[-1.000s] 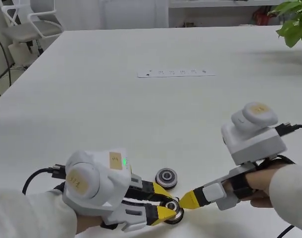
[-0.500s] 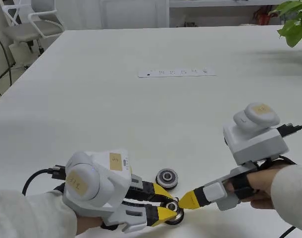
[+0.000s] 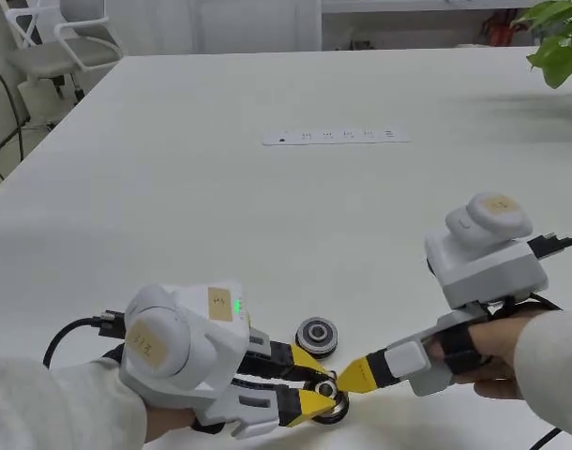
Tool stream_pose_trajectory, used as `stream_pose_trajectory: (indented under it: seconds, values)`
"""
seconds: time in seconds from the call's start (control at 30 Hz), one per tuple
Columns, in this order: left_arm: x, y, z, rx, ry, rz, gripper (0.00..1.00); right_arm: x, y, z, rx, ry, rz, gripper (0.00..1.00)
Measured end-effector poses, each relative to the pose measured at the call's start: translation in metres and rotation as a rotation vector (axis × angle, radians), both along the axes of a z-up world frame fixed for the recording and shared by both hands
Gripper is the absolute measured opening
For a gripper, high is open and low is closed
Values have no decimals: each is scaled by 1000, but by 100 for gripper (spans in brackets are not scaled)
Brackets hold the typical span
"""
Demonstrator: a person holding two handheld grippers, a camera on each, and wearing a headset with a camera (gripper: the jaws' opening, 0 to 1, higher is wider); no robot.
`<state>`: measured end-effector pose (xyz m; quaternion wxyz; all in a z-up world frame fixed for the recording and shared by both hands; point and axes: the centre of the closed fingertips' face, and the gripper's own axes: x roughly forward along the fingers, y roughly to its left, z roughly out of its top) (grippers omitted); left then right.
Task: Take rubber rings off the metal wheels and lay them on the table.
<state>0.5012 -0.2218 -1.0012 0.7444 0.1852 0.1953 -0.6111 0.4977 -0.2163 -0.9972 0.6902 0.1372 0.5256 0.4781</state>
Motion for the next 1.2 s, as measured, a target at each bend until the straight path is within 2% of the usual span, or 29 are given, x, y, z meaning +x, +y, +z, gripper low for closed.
stream_pose_trajectory:
  seconds: [0.23,0.27,0.3,0.33,0.57,0.67,0.87,0.93,0.97,1.03,1.13,1.2]
  values:
    - [0,0,0,0,0,1,14,0,4,4,42,32,-14,0]
    - [0,0,0,0,1,1,14,2,5,5,53,28,-23,0]
    - [0,0,0,0,0,1,14,0,5,8,67,49,-16,0]
    - [0,0,0,0,0,1,14,2,7,11,87,50,-33,0]
    - [0,-1,0,12,2,8,14,5,3,5,53,45,-45,0]
    - [0,-1,0,22,15,21,14,6,0,1,27,38,-51,0]
    - [-1,0,2,92,9,13,14,6,-2,-3,-12,23,-43,0]
    - [-1,0,6,85,20,27,17,7,-3,-3,-20,16,-41,0]
    - [-3,-1,10,71,35,36,20,8,-4,-3,-28,9,-42,0]
    - [-3,-3,16,50,44,45,23,8,-5,0,-37,-11,-38,0]
    - [-2,-1,25,50,56,70,23,10,-7,3,-47,-33,-42,0]
    - [-1,-1,33,32,63,100,24,10,-7,3,-49,-41,-41,0]
